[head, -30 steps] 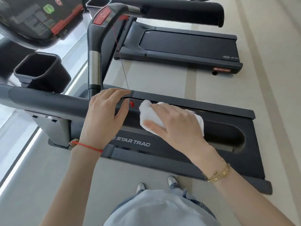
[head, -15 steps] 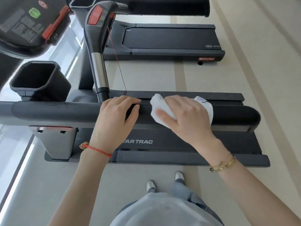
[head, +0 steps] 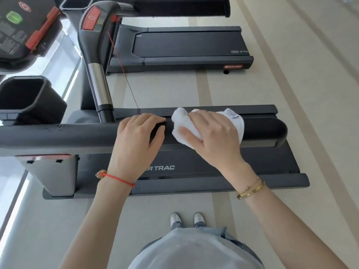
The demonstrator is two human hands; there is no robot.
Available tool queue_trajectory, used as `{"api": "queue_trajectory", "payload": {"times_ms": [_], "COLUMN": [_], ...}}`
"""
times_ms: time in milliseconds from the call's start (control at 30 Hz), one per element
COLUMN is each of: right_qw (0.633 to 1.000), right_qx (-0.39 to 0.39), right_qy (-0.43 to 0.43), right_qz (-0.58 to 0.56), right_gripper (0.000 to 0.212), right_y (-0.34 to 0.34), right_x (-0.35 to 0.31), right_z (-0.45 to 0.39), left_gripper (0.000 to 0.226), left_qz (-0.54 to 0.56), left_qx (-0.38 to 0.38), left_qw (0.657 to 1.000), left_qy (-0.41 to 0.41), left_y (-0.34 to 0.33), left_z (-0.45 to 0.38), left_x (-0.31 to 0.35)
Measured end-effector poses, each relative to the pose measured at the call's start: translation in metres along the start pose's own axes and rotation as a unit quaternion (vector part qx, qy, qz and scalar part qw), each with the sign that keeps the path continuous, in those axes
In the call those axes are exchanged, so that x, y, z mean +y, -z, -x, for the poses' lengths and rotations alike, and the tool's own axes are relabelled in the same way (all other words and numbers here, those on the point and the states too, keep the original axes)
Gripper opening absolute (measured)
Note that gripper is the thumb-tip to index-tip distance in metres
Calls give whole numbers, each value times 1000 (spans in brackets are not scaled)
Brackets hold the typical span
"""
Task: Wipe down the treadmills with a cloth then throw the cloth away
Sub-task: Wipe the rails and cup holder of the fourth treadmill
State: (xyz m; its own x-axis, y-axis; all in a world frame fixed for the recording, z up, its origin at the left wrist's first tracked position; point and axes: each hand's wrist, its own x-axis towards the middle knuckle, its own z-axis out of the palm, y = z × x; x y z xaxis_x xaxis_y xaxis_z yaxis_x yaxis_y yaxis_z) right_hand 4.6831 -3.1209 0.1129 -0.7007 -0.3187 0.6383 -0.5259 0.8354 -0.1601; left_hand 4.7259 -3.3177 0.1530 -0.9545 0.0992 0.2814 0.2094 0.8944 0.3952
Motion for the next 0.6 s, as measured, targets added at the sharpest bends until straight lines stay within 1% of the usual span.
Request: {"api": "queue_trajectory", "payload": {"times_ms": [100, 233, 367, 433, 533, 600], "right_qw": [999, 995, 995, 991, 961, 947], "right_qx": [27, 34, 28, 29, 23, 39], "right_qy": [-34, -69, -85, -133, -247, -270], "right_qz": [24, 58, 41, 6, -118, -170], "right_gripper": [37, 40, 41, 41, 36, 30], "right_y": [16, 37, 47, 54, 63, 64], "right_x": [34, 71, 90, 105, 122, 122], "right_z": [15, 29, 33, 34, 40, 51], "left_gripper": [24, 24, 23, 23, 22, 22], "left_qz": [-7, -8, 4, 7, 8, 7], "left_qx": [-3, -5, -8, -5, -7, -8], "left_qw": [1000, 1000, 1000, 1000, 1000, 1000], "left_qy": [-12, -23, -26, -27, -29, -29], "left_y": [-9, -24, -37, -42, -48, -52], "left_z": [-3, -8, -15, -18, -20, -21], "left_x": [18, 44, 67, 77, 88, 93]}}
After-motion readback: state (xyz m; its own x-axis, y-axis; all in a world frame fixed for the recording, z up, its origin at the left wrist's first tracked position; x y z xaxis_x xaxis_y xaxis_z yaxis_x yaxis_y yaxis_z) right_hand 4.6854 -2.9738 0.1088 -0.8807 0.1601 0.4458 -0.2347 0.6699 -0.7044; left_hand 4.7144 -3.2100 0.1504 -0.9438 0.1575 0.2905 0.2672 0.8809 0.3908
